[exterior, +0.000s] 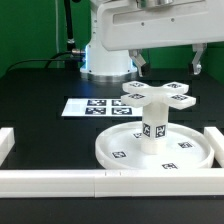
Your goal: Assemble round table
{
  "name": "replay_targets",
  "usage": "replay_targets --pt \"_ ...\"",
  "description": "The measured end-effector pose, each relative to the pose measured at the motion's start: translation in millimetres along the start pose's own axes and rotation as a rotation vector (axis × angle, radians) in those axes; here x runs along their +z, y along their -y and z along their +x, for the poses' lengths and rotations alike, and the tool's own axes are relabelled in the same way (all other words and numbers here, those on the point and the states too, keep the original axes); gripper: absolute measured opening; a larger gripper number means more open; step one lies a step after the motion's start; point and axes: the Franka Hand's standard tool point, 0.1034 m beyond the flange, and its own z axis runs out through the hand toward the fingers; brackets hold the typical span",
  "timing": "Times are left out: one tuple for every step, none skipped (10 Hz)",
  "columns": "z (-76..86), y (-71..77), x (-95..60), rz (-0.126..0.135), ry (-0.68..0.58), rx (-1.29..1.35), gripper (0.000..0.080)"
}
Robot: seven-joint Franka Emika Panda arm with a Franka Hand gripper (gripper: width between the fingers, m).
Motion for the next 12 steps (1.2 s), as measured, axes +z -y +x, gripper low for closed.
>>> replay_targets --pt "-0.1 0.1 0.1 -0.001 0.000 -0.071 0.0649" --pt "-1.5 -1.7 0.9 -0.037 0.000 -0.245 0.0649" --pt "-2.4 -1.6 1.3 -0.073 0.002 -0.433 0.0649" --pt "-4.5 -1.5 0.5 -0.082 0.025 -0.553 0.0649" --pt "-5.1 -2.2 -0.3 -0.100 0.047 -0.683 0.0649" --pt "-4.2 -3.0 -0.1 -0.099 0.048 -0.748 0.0649" --pt "-3.9 -3.9 0.0 -0.098 0.051 -0.807 0.0649" --pt "-3.5 -4.6 0.0 -0.099 0.055 -0.868 0.0649" --pt "-3.2 -5.2 -0.1 -0.098 0.059 -0.945 0.0649" --pt "-2.8 -6.6 0.3 -0.112 0.064 -1.070 0.0649" --pt "-2.8 -7.2 1.9 -0.139 0.063 -1.214 0.0649" --pt "-2.0 -7.7 2.2 -0.166 0.065 -1.358 0.0649"
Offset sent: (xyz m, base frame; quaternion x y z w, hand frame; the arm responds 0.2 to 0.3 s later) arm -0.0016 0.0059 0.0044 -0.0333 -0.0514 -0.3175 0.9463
